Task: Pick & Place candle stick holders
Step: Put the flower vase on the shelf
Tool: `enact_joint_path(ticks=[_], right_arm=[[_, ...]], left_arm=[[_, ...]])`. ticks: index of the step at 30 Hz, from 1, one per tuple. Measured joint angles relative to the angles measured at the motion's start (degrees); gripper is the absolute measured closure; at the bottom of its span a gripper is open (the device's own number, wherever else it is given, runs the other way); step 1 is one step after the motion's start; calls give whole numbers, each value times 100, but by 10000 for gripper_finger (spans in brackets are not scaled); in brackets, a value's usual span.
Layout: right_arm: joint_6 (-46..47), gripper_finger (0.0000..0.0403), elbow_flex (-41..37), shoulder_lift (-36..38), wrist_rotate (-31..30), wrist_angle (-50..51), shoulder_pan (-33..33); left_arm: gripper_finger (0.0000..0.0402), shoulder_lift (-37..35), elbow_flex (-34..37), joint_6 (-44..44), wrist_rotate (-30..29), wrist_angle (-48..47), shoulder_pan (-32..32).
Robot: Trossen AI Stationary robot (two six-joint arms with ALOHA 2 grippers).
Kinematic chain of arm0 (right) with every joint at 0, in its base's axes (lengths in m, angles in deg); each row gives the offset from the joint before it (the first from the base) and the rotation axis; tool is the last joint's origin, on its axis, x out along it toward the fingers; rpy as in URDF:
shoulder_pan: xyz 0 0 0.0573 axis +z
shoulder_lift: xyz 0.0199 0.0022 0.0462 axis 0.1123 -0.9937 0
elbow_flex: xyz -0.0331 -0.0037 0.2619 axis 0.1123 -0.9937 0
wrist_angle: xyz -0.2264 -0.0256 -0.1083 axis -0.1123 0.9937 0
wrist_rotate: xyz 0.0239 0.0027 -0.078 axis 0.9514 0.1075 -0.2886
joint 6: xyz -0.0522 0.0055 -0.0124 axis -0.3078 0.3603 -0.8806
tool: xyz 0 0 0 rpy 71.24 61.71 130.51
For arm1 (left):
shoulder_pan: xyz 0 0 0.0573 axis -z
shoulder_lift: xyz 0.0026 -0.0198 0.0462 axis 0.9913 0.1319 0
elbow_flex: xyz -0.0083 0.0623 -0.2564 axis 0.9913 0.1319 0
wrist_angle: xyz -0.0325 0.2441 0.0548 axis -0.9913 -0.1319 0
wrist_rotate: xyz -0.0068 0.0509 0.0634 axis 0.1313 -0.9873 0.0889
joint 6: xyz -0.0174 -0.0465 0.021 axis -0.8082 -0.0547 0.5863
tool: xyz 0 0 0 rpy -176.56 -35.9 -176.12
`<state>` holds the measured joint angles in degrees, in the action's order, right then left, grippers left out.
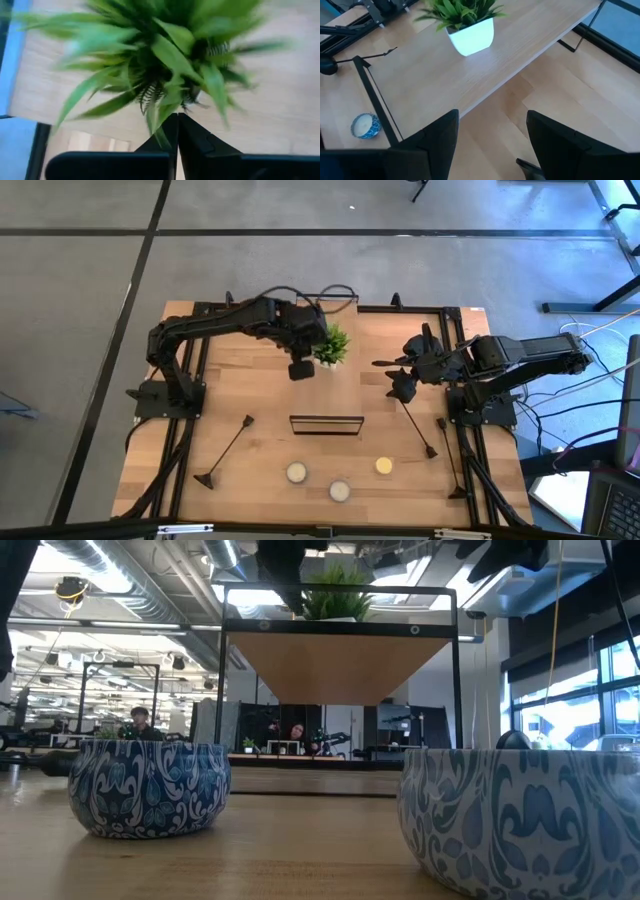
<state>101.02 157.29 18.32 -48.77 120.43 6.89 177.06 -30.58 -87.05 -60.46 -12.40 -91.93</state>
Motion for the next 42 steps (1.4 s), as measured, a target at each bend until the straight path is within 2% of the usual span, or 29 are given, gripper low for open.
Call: enact_joint_path(ticks=[8,13,16,19,25,30,34,38,42], right_arm=[[-2,165,0,0,22,-2,0],[-2,165,0,0,21,0,-2],[-2,165,0,0,20,-5,-2],[59,165,0,2,18,-17,-2],[141,165,0,2,20,-98,-4],[149,165,0,2,-8,-210,-5],[151,165,0,2,-59,-320,-29],[151,165,0,2,-253,-537,-33],[150,165,0,2,-427,-720,-73]], left_arm=[[400,-480,0,-553,349,-139,184],[400,-660,18,-958,-52,-780,269],[400,-930,338,-1232,-198,-617,191],[400,-1413,1095,-1675,-171,288,102],[400,-2595,3408,-2539,183,2480,90],[400,-3065,4943,-2786,214,4368,361],[400,-3006,5588,-2937,125,5616,564],[400,-2760,5990,-2997,-385,6395,735],[400,-2442,6177,-3028,-407,7137,771]])
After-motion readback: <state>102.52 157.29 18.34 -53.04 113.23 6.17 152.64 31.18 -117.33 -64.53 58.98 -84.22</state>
